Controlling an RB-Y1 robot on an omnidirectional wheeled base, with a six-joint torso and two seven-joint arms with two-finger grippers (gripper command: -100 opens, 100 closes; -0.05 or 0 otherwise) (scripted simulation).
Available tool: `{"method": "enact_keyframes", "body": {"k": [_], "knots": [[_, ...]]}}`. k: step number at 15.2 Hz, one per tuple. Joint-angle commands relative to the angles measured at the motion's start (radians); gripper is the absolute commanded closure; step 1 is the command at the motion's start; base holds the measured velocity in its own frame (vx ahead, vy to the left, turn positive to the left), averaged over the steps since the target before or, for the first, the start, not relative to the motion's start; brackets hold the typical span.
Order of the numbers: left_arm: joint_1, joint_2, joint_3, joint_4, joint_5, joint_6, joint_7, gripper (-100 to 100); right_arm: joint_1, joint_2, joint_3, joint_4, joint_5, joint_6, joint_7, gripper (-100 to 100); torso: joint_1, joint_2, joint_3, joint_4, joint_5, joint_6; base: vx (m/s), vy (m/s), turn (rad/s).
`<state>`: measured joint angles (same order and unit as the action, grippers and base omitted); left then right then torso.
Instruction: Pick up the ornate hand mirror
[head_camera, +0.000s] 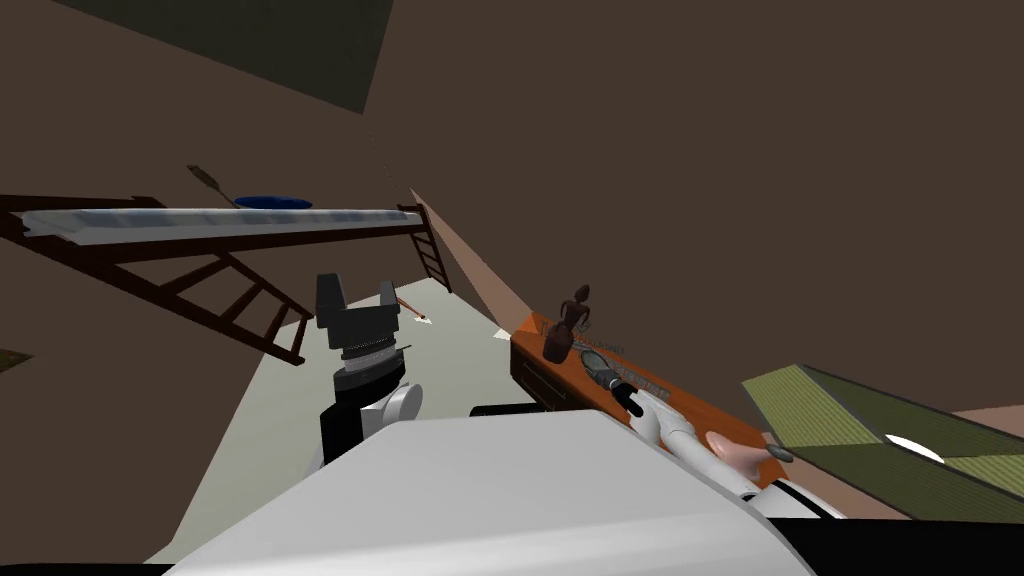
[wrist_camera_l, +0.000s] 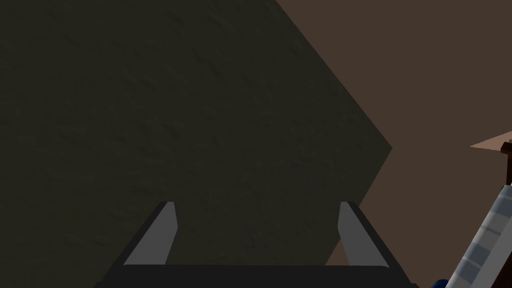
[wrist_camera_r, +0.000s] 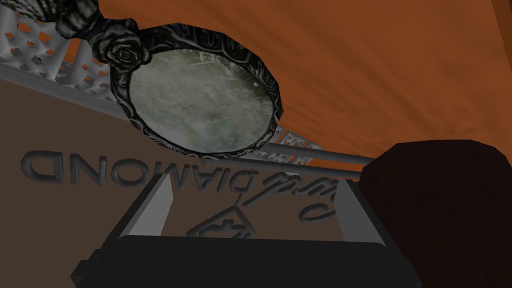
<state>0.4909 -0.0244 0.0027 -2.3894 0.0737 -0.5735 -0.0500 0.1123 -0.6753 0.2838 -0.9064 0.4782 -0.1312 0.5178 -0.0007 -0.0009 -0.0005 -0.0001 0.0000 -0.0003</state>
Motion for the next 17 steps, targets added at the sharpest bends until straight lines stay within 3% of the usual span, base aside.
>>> {"method": "enact_keyframes", "body": {"k": [1, 6, 9, 10, 12, 15, 17], "knots": [[0.000, 0.000, 0.000, 0.000, 0.000, 0.000, 0.000, 0, -0.018, -0.005, 0.006, 0.050, 0.016, -0.004, 0.015, -100, 0.000, 0.000, 0.000, 0.000, 0.000, 0.000, -0.011, -0.002, 0.150], [0.000, 0.000, 0.000, 0.000, 0.000, 0.000, 0.000, 0, -0.046, -0.027, 0.035, 0.150, 0.058, 0.012, 0.047, -100, 0.000, 0.000, 0.000, 0.000, 0.000, 0.001, -0.002, -0.004, 0.110], [0.000, 0.000, 0.000, 0.000, 0.000, 0.000, 0.000, 0, -0.046, -0.027, 0.035, 0.180, 0.058, 0.012, 0.047, -100, 0.000, 0.000, 0.000, 0.000, 0.000, 0.001, 0.003, -0.005, 0.065], [0.000, 0.000, 0.000, 0.000, 0.000, 0.000, 0.000, 0, -0.058, -0.036, 0.049, 0.227, 0.077, 0.019, 0.062, -100, 0.000, 0.000, 0.000, 0.000, 0.000, 0.001, -0.001, 0.002, 0.131], [0.000, 0.000, 0.000, 0.000, 0.000, 0.000, 0.000, 0, -0.058, -0.036, 0.049, 0.232, 0.077, 0.019, 0.062, -100, 0.000, 0.000, 0.000, 0.000, 0.000, 0.000, -0.001, -0.003, 0.091], [0.000, 0.000, 0.000, 0.000, 0.000, 0.000, 0.000, 0, -0.070, -0.044, 0.062, 0.281, 0.095, 0.025, 0.076, -100, 0.000, 0.000, 0.000, 0.000, 0.000, 0.000, -0.002, -0.002, 0.097], [0.000, 0.000, 0.000, 0.000, 0.000, 0.000, 0.000, 0, -0.070, -0.044, 0.062, 0.281, 0.095, 0.025, 0.076, -100, 0.000, 0.000, 0.000, 0.000, 0.000, 0.001, 0.007, -0.004, -0.004]]}}
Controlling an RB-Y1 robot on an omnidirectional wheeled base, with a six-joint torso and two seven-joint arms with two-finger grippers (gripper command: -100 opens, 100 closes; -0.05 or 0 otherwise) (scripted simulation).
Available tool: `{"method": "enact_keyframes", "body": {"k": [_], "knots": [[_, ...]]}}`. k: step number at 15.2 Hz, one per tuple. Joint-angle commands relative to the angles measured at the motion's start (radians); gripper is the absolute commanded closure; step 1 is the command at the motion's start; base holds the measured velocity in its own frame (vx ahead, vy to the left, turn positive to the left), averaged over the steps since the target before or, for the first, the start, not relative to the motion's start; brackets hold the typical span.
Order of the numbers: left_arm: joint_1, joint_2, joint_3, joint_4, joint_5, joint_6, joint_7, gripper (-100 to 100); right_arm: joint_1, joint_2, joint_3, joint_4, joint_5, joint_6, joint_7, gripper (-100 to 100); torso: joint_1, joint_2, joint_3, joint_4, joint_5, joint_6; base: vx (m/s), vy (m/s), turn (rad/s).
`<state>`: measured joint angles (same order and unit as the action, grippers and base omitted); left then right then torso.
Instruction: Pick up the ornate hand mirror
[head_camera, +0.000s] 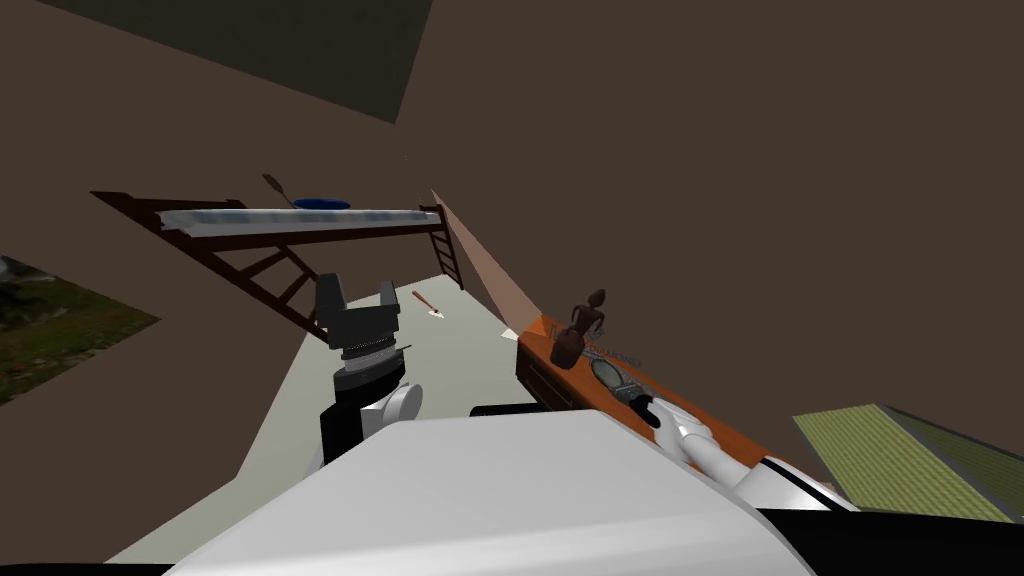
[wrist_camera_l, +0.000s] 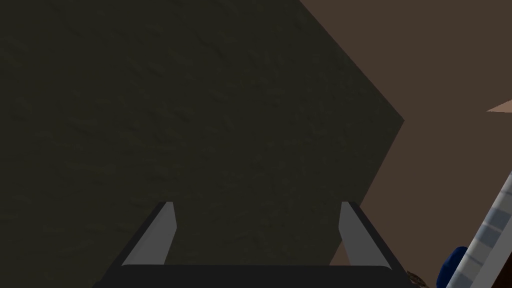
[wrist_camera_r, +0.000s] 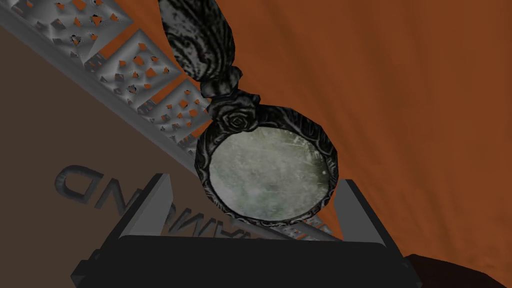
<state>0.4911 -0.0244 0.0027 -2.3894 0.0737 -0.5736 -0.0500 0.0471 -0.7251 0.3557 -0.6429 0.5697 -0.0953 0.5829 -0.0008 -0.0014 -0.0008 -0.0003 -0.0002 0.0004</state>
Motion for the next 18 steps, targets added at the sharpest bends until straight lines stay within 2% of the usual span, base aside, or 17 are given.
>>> {"method": "enact_keyframes", "body": {"k": [1, 2, 3, 5, 6, 7, 10, 12, 13, 15, 17, 18], "knots": [[0.000, 0.000, 0.000, 0.000, 0.000, 0.000, 0.000, 0, -0.016, 0.000, 0.003, 0.050, 0.021, -0.005, 0.024, -100, 0.000, 0.000, 0.000, 0.000, 0.000, 0.000, -0.002, 0.003, 0.113], [0.000, 0.000, 0.000, 0.000, 0.000, 0.000, 0.000, 0, -0.016, 0.000, 0.003, 0.063, 0.021, -0.005, 0.024, -100, 0.000, 0.000, 0.000, 0.000, 0.000, -0.001, -0.007, 0.001, 0.137], [0.000, 0.000, 0.000, 0.000, 0.000, 0.000, 0.000, 0, -0.025, -0.004, 0.014, 0.105, 0.037, 0.001, 0.037, -100, 0.000, 0.000, 0.000, 0.000, 0.000, -0.001, -0.004, 0.000, 0.131], [0.000, 0.000, 0.000, 0.000, 0.000, 0.000, 0.000, 0, -0.025, -0.004, 0.014, 0.105, 0.037, 0.001, 0.037, -100, 0.000, 0.001, 0.000, 0.000, 0.000, 0.000, 0.000, -0.004, 0.077], [0.000, 0.000, 0.000, 0.000, 0.000, 0.000, 0.000, 0, -0.033, -0.006, 0.026, 0.144, 0.051, 0.006, 0.048, -100, 0.000, 0.000, 0.000, 0.000, 0.000, 0.000, 0.000, -0.001, 0.096], [0.000, 0.000, 0.000, 0.000, 0.000, 0.000, 0.000, 0, -0.033, -0.006, 0.026, 0.144, 0.051, 0.006, 0.048, -100, 0.000, 0.000, 0.000, 0.000, 0.000, 0.000, -0.001, -0.001, 0.091], [0.000, 0.000, 0.000, 0.000, 0.000, 0.000, 0.000, 0, -0.051, -0.005, 0.053, 0.234, 0.086, 0.016, 0.074, -100, 0.000, 0.000, 0.000, 0.000, 0.000, -0.001, 0.000, 0.000, 0.173], [0.000, 0.000, 0.000, 0.000, 0.000, 0.000, 0.000, 0, -0.051, -0.005, 0.053, 0.234, 0.086, 0.016, 0.074, -100, 0.000, 0.000, 0.000, 0.000, 0.000, 0.000, 0.004, -0.008, 0.050], [0.000, 0.000, 0.000, 0.000, 0.000, 0.000, 0.000, 0, -0.054, 0.004, 0.067, 0.271, 0.100, 0.020, 0.085, -100, 0.000, 0.000, 0.000, 0.000, 0.000, 0.000, 0.001, 0.001, 0.063], [0.000, 0.000, 0.000, 0.000, 0.000, 0.000, 0.000, 0, -0.054, 0.010, 0.071, 0.282, 0.104, 0.020, 0.089, -100, 0.000, 0.000, 0.000, 0.000, 0.000, 0.000, -0.002, 0.000, 0.079], [0.000, 0.000, 0.000, 0.000, 0.000, 0.000, 0.000, 0, -0.054, 0.010, 0.111, 0.257, 0.104, 0.020, 0.061, -100, 0.000, 0.000, 0.000, 0.000, 0.000, 0.000, -0.001, -0.001, 0.015], [0.000, 0.000, 0.000, 0.000, 0.000, 0.000, 0.000, 0, -0.054, 0.010, 0.080, 0.282, 0.104, 0.020, 0.081, -100, 0.000, 0.000, 0.000, 0.000, 0.000, 0.000, 0.000, 0.000, 0.000]]}}
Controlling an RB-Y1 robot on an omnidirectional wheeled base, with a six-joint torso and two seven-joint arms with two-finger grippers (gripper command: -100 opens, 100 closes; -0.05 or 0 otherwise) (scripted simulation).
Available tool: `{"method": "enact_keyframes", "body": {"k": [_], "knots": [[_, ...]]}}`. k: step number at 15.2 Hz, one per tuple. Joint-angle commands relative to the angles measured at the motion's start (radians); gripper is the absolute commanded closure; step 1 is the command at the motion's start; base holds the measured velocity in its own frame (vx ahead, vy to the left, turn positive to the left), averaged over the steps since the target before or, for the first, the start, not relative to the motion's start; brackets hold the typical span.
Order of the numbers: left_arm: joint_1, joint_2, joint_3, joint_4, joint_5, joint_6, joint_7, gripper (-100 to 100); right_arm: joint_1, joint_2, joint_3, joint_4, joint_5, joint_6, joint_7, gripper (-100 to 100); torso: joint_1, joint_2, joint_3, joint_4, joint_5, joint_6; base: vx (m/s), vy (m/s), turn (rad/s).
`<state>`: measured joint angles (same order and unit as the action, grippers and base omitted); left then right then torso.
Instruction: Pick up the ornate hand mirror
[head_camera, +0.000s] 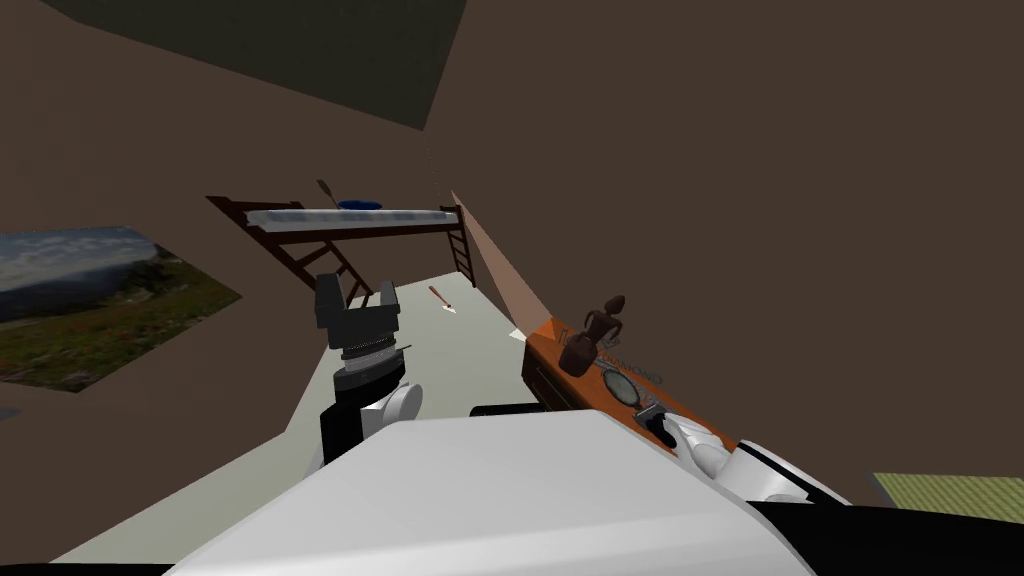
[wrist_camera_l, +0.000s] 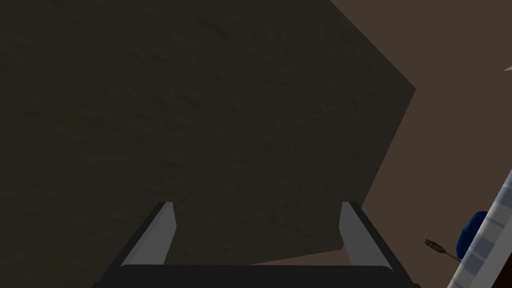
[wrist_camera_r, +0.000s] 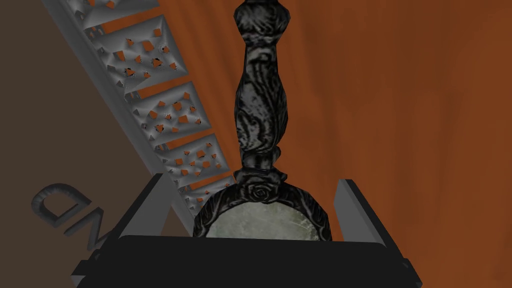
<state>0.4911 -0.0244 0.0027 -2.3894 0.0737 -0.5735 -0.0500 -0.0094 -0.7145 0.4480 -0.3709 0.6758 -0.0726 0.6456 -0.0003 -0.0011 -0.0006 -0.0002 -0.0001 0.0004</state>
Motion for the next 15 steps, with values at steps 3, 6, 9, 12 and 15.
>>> {"method": "enact_keyframes", "body": {"k": [3, 6, 9, 12, 15], "knots": [[0.000, 0.000, 0.000, 0.000, 0.000, 0.000, 0.000, 0, -0.002, 0.025, 0.008, -0.005, -0.001, 0.033, 0.009, -100, 0.000, 0.000, 0.000, 0.000, 0.000, 0.000, 0.000, -0.015, 0.006], [0.000, 0.000, 0.000, 0.000, 0.000, 0.000, 0.000, 0, -0.004, 0.032, 0.009, -0.006, 0.000, 0.041, 0.011, -100, -0.006, 0.001, 0.001, 0.000, -0.001, 0.000, -0.018, -0.090, 0.033], [0.000, 0.000, 0.000, 0.000, 0.000, 0.000, 0.000, 0, -0.011, 0.061, 0.013, -0.009, 0.003, 0.072, 0.016, -100, -0.006, 0.001, 0.001, 0.000, -0.001, 0.000, -0.016, -0.075, 0.020], [0.000, 0.000, 0.000, 0.000, 0.000, 0.000, 0.000, 0, -0.009, 0.053, 0.028, -0.018, -0.007, 0.077, 0.001, -100, -0.005, 0.001, 0.001, 0.000, -0.001, 0.000, -0.008, -0.045, 0.011], [0.000, 0.000, 0.000, 0.000, 0.000, 0.000, 0.000, 0, -0.008, 0.057, 0.026, -0.019, -0.006, 0.075, 0.005, 100, -0.004, -0.001, 0.000, 0.001, 0.000, 0.000, -0.003, 0.000, -0.003]]}}
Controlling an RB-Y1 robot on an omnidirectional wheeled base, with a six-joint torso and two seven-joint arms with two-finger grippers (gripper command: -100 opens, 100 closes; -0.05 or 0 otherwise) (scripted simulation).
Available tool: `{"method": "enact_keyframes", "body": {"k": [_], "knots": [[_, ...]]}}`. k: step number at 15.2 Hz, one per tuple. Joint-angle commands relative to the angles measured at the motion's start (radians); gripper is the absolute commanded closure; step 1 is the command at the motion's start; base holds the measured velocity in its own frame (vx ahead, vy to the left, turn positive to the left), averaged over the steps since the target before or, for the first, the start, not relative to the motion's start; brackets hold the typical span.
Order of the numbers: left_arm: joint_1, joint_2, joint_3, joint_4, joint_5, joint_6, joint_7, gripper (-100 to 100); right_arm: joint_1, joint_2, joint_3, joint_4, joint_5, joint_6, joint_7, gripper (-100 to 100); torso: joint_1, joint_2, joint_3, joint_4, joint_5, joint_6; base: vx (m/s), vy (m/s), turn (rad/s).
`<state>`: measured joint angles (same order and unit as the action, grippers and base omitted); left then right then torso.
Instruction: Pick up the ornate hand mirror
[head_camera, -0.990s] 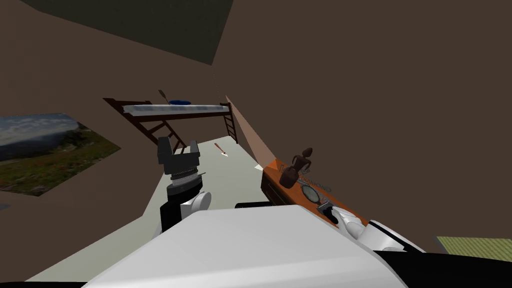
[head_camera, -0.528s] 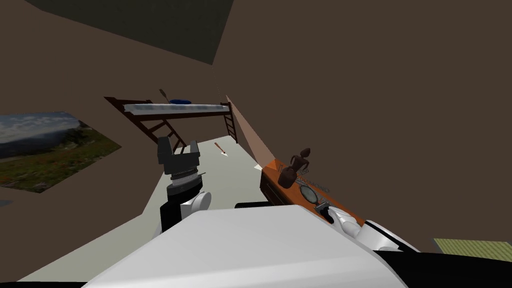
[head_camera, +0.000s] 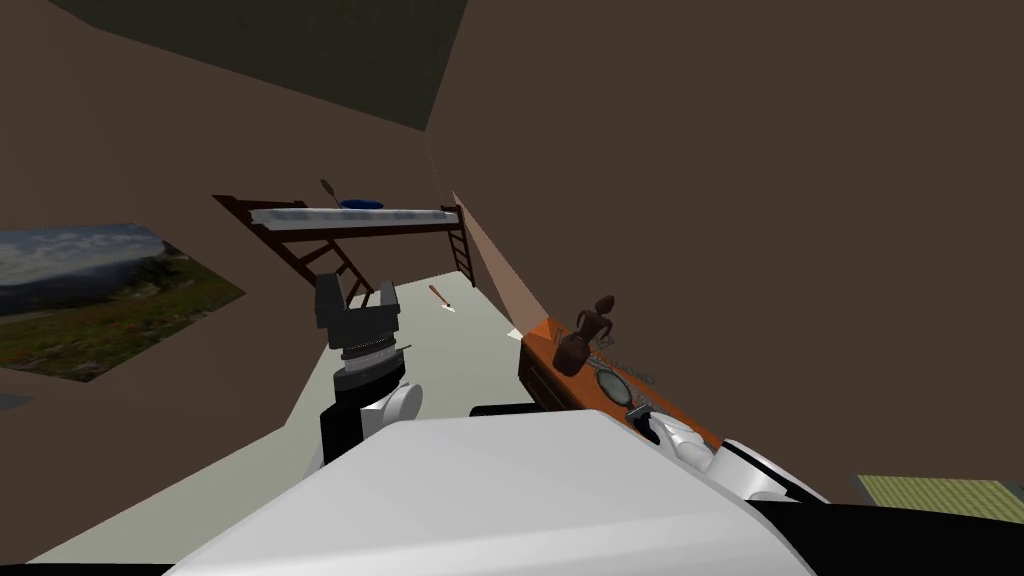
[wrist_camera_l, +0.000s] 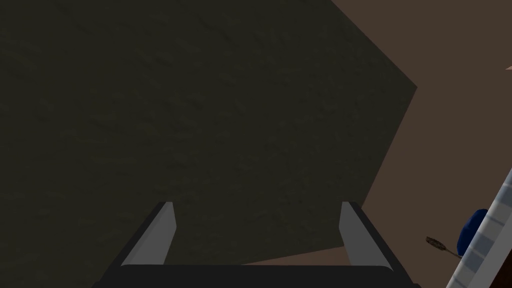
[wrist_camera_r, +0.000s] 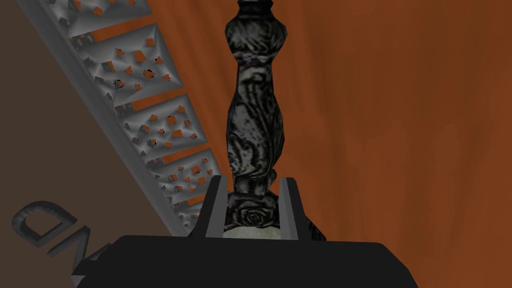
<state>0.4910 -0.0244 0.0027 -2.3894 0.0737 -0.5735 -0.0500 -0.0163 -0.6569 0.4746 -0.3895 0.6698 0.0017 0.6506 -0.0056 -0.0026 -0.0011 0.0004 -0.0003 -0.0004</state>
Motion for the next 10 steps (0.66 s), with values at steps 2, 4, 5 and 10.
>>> {"method": "enact_keyframes", "body": {"k": [2, 4, 5, 10], "knots": [[0.000, 0.000, 0.000, 0.000, 0.000, 0.000, 0.000, 0, 0.000, 0.000, 0.000, 0.000, 0.000, 0.000, 0.000, 100, -0.001, 0.000, 0.000, 0.000, 0.000, 0.000, 0.000, 0.000, 0.000], [0.000, 0.000, 0.000, 0.000, 0.000, 0.000, 0.000, 0, 0.005, -0.032, -0.019, 0.014, 0.005, -0.042, 0.004, 100, 0.001, -0.001, -0.001, 0.000, 0.001, 0.001, 0.009, 0.085, -0.034], [0.000, 0.000, 0.000, 0.000, 0.000, 0.000, 0.000, 0, 0.005, -0.032, -0.014, 0.014, 0.005, -0.042, 0.004, 100, 0.004, -0.001, -0.001, 0.000, 0.001, 0.001, 0.024, 0.108, -0.043], [0.000, 0.000, 0.000, 0.000, 0.000, 0.000, 0.000, 0, 0.001, -0.038, -0.019, 0.022, 0.005, -0.049, 0.002, 100, 0.002, -0.002, -0.001, 0.000, 0.001, 0.001, 0.015, 0.044, -0.007]]}}
